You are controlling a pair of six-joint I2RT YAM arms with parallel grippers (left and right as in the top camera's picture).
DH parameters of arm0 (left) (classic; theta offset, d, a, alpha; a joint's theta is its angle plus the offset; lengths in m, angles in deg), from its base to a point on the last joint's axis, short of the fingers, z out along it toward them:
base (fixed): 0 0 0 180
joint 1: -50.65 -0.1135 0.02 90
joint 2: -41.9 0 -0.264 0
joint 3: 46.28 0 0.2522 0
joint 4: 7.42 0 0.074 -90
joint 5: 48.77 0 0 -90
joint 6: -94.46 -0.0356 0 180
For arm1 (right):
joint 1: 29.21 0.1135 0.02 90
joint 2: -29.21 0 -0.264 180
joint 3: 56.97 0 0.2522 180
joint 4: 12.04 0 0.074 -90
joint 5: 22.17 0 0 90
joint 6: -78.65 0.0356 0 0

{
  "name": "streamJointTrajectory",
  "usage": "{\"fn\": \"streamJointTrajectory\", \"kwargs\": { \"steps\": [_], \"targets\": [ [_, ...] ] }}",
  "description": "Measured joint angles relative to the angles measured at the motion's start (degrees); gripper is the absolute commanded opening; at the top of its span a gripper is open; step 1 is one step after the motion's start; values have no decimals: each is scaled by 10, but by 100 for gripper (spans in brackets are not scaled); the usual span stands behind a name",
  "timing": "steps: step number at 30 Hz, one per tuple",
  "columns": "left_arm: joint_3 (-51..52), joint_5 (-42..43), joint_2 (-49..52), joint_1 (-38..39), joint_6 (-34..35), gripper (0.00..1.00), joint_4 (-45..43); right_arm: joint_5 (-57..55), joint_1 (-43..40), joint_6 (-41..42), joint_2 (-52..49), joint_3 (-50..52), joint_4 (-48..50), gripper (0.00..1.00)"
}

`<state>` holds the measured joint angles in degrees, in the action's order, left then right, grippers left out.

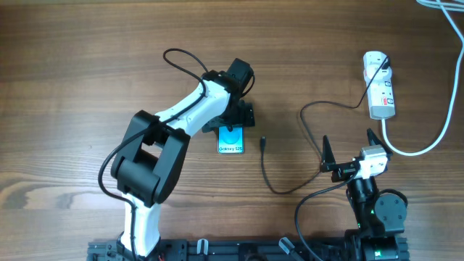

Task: Plug charger to phone and switch on socket
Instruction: 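Lower the left gripper and grasp the phone's top edge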

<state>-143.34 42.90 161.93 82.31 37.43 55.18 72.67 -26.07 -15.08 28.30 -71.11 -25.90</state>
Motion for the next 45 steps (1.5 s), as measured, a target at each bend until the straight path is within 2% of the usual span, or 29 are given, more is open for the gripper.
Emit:
{"fn": "streamJointTrajectory", "kwargs": {
  "steps": [7, 15, 20, 27, 35, 39, 42, 45],
  "targets": [
    [1, -24, 0, 16, 31, 100, -10, 0, 0, 0, 0, 0, 0, 100],
    [3, -38, 0, 22, 35, 100, -7, 0, 0, 0, 0, 0, 0, 100],
    [5, -41, 0, 26, 22, 100, 1, 0, 0, 0, 0, 0, 0, 100],
    [5, -35, 0, 26, -36, 100, 8, 0, 0, 0, 0, 0, 0, 100],
    [5, -35, 0, 26, -45, 99, 4, 0, 0, 0, 0, 0, 0, 100],
    [5, -35, 0, 26, -47, 93, 3, 0, 0, 0, 0, 0, 0, 100],
    [5, -36, 0, 26, -49, 81, 1, 0, 0, 0, 0, 0, 0, 100],
    [5, -37, 0, 26, -53, 78, -1, 0, 0, 0, 0, 0, 0, 100]
  ]
}}
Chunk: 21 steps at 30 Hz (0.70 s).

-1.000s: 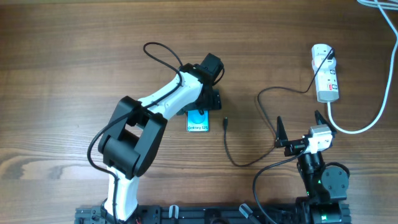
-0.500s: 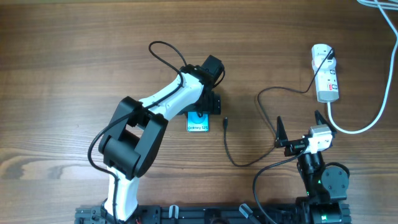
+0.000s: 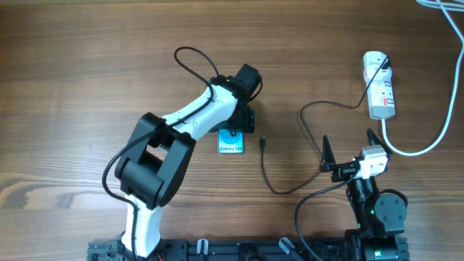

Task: Plug charger to phone and switch on socket
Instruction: 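Lower the left gripper and grasp the phone's top edge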

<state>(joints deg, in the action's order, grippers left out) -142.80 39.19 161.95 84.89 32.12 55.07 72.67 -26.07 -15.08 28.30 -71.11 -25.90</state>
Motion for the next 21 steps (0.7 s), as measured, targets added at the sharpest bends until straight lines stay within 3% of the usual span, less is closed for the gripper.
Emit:
{"fn": "streamJointTrajectory", "kwargs": {
  "steps": [3, 6, 15, 21],
  "targets": [
    [0, 0, 0, 0, 0, 82, -1, 0, 0, 0, 0, 0, 0, 100],
    [0, -1, 0, 0, 0, 73, -2, 0, 0, 0, 0, 0, 0, 100],
    [0, 0, 0, -1, -2, 73, -2, 0, 0, 0, 0, 0, 0, 100],
    [0, 0, -1, -1, -2, 67, -1, 0, 0, 0, 0, 0, 0, 100]
  ]
}}
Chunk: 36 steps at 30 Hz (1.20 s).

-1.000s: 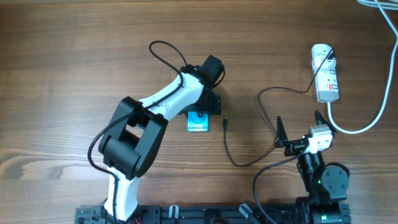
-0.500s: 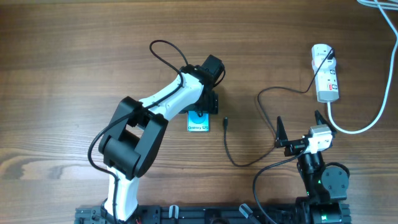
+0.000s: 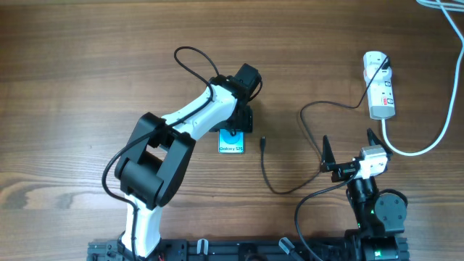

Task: Plug charger to phone and switch on socket
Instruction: 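Lower the left gripper and grasp the phone's top edge, then lift the phone with the left gripper and raise it upright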

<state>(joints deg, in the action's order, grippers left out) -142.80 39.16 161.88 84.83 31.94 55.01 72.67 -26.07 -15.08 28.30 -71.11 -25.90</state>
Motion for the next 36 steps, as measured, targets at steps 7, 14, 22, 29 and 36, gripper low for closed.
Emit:
{"fn": "streamJointTrajectory", "kwargs": {
  "steps": [7, 14, 22, 29, 36],
  "targets": [
    [-2, 2, 0, 0, 0, 66, 17, 0, 0, 0, 0, 0, 0, 100],
    [-2, 19, -2, -1, 0, 66, 30, 0, 0, 0, 0, 0, 0, 100],
    [12, 69, -30, -6, 0, 67, 62, 0, 0, 0, 0, 0, 0, 100],
    [12, 97, -54, -14, 0, 67, 75, 0, 0, 0, 0, 0, 0, 100],
    [12, 273, -54, -48, 0, 67, 81, 0, 0, 0, 0, 0, 0, 100]
  ]
}}
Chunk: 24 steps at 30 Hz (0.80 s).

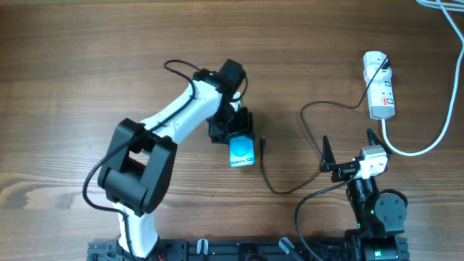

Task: Plug charger to phone and switch on socket
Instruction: 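Lift the phone with the left gripper and raise it upright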

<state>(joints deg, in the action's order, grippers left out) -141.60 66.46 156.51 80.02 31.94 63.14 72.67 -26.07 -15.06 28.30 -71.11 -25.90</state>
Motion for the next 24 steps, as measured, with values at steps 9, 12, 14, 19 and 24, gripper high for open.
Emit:
{"fn": "streamJointTrajectory", "kwargs": {
  "steps": [9, 12, 14, 19, 24],
  "targets": [
    [0, 339, 0, -97, 0, 67, -7, 0, 0, 0, 0, 0, 0, 100],
    [0, 447, 0, -123, 1, 66, -24, 0, 0, 0, 0, 0, 0, 100],
    [0, 498, 0, -142, 7, 66, -24, 0, 0, 0, 0, 0, 0, 100],
    [0, 570, 0, -185, 69, 66, -26, 0, 0, 0, 0, 0, 0, 100],
    [0, 610, 0, -213, 136, 66, -26, 0, 0, 0, 0, 0, 0, 100]
  ]
}}
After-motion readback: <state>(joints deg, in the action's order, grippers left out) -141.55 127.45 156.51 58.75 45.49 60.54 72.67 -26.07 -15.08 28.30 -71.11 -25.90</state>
